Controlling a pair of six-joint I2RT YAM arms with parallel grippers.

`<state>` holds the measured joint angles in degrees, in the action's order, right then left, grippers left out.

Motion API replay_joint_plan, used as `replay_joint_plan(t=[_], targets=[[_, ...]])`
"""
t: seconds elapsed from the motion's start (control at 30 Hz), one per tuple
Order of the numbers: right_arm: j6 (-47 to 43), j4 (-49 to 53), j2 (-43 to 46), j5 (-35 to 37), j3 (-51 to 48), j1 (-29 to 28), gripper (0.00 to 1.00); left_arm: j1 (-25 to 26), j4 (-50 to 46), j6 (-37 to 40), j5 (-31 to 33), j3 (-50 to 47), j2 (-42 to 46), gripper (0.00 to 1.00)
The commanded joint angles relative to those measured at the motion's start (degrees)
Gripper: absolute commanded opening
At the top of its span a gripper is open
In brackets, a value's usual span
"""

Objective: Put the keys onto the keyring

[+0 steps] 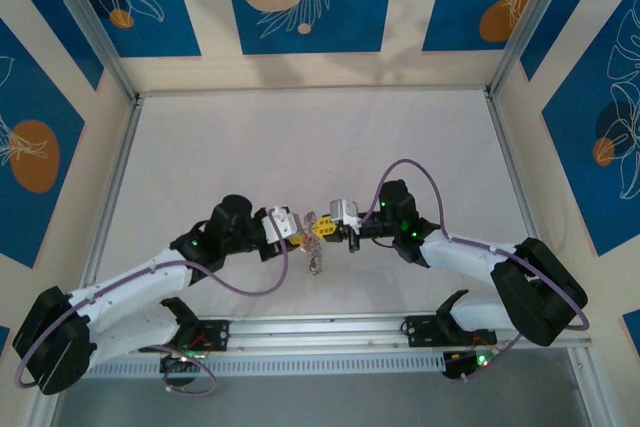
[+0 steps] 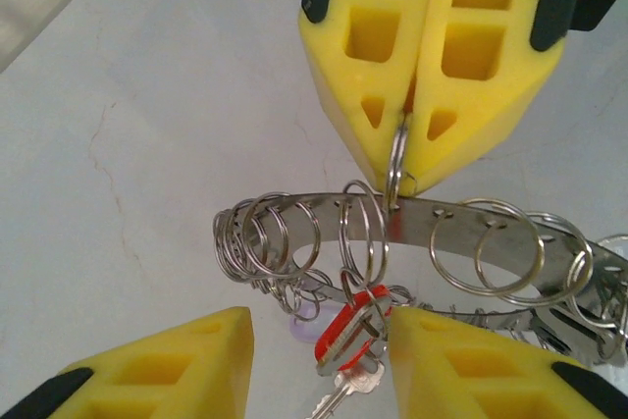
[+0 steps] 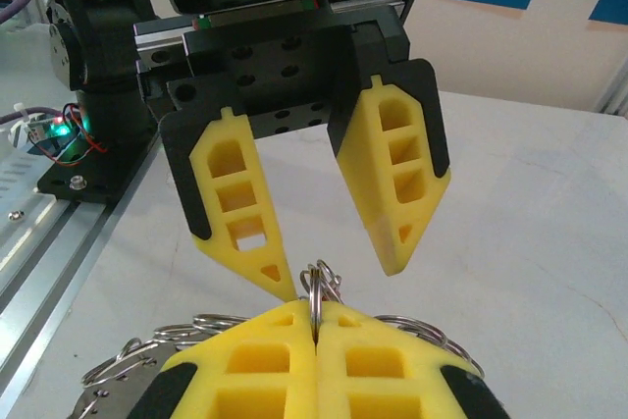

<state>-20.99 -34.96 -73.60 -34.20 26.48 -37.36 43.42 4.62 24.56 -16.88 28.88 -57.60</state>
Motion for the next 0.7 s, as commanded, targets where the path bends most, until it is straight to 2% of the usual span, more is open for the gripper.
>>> replay_joint_plan(t=[0.0, 0.43, 0.67], targets=[[-0.4, -2.0, 1.3, -2.3, -0.1, 0.4, 0.00, 0.3, 3.0, 0.9, -1.0, 1.7, -0.1, 0.40], [-0.2, -1.8, 1.4, -2.8, -0.2, 0.3, 0.00, 0.3, 5.2, 0.2, -1.9, 2.4, -2.6, 0.29], [-0.4, -1.6, 1.4, -2.9, -0.5, 0.3, 0.00, 0.4, 5.6, 0.8, -4.3, 2.9, -2.8, 0.28]])
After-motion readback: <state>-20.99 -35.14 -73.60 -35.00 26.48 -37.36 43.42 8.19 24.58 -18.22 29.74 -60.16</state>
